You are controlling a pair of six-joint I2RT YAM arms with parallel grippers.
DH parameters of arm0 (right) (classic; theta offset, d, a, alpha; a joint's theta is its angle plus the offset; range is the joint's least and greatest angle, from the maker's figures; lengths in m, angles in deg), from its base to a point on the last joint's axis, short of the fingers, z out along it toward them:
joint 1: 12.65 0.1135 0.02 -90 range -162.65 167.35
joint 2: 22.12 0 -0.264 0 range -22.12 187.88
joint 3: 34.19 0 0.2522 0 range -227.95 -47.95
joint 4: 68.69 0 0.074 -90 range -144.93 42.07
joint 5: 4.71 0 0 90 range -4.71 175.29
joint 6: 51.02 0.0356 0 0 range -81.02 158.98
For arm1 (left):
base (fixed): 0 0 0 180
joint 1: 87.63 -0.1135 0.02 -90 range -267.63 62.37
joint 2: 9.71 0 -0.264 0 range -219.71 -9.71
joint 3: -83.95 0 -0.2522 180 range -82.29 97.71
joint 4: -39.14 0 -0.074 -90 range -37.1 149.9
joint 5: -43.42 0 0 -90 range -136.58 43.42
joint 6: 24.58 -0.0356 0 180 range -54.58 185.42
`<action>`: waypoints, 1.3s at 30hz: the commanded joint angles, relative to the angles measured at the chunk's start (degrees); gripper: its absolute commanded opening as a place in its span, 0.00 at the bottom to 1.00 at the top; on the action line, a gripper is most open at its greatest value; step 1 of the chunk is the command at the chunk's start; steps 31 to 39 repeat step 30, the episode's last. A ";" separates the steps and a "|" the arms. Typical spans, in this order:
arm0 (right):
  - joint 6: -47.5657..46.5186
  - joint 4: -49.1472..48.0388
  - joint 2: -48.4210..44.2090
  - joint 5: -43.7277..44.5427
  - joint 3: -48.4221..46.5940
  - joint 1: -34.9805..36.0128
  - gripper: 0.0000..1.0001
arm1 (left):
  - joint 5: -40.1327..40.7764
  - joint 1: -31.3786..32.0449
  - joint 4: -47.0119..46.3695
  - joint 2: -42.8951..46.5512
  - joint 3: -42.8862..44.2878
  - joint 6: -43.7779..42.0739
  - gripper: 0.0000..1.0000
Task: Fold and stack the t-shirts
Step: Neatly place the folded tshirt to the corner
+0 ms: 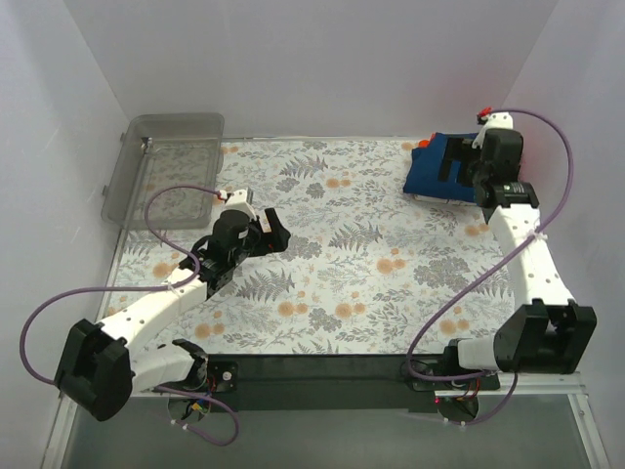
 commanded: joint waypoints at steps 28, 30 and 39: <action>2.88 -7.07 -22.64 -4.42 33.69 12.49 0.98 | 9.58 -0.18 3.70 7.44 1.25 -1.67 0.83; 2.80 -7.16 -22.64 -4.42 33.77 12.58 0.98 | 10.02 -0.26 3.61 7.79 0.81 -1.84 0.82; 2.80 -7.16 -22.64 -4.42 33.77 12.58 0.98 | 10.02 -0.26 3.61 7.79 0.81 -1.84 0.82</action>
